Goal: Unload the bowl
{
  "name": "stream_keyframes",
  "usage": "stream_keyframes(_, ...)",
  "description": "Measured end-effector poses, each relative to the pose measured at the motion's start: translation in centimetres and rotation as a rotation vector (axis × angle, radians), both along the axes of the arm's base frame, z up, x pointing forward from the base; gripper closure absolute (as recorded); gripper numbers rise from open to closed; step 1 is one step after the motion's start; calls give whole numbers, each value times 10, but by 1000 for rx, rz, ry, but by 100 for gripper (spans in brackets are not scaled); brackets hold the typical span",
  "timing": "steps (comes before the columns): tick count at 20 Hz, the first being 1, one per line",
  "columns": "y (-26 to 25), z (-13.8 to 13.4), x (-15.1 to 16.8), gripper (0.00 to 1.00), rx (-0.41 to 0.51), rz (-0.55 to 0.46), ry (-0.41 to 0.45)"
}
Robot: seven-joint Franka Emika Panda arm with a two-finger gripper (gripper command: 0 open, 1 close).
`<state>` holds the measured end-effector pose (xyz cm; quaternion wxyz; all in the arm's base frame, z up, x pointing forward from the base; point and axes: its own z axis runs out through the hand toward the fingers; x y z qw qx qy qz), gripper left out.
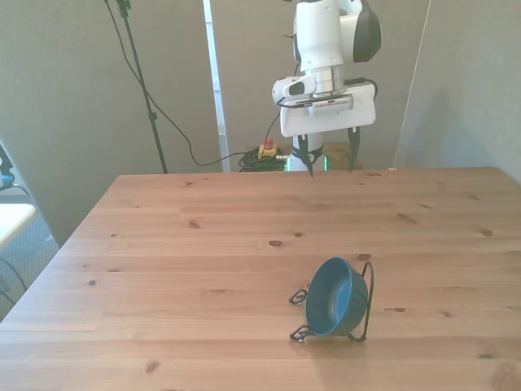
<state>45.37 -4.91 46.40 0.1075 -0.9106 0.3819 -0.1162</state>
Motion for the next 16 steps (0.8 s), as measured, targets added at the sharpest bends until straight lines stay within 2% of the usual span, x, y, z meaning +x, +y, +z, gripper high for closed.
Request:
stream_keyframes(8,-26,12,65,0,24,43,-48)
stream_keyframes(16,-35,8,123,0,8,54,-61)
